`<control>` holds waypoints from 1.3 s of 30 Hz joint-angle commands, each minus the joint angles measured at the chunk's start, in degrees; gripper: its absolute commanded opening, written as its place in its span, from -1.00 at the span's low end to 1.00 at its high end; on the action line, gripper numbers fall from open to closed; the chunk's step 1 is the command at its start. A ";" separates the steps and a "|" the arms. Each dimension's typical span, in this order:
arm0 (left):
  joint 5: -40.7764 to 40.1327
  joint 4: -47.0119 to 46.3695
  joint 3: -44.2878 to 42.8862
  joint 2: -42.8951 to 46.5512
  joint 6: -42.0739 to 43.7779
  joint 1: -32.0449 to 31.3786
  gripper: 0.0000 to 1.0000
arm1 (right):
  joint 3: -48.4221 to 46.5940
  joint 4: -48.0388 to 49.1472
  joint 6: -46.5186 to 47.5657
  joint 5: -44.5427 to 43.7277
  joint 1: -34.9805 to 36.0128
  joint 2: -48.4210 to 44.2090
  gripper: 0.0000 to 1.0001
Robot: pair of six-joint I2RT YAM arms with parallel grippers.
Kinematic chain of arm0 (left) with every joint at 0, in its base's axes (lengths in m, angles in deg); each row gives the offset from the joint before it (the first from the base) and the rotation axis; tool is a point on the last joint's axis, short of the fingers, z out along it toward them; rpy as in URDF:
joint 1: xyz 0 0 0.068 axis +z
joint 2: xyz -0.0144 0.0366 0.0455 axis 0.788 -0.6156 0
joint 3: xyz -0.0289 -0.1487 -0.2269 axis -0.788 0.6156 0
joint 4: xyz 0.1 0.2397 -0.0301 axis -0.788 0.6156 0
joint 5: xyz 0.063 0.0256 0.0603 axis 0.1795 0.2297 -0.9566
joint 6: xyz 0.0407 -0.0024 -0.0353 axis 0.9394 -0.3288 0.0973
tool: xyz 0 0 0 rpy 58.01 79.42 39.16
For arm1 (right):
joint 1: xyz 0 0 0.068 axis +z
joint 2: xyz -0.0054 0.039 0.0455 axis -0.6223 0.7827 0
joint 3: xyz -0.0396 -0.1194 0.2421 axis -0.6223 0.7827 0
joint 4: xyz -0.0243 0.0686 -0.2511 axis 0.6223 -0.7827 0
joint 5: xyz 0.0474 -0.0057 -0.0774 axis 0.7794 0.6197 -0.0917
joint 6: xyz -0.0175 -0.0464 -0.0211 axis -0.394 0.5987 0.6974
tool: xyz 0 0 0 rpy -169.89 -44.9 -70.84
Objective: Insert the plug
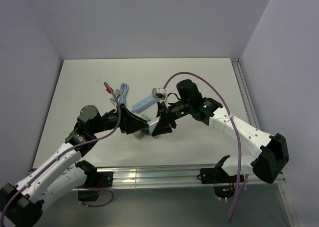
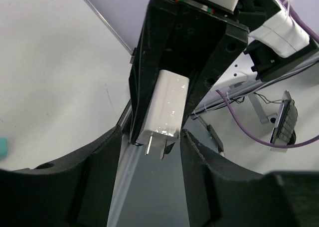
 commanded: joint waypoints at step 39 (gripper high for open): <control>-7.09 4.80 -3.81 4.61 8.47 -7.26 -0.99 | 5.23 11.90 -9.72 -3.02 -1.50 -5.05 0.08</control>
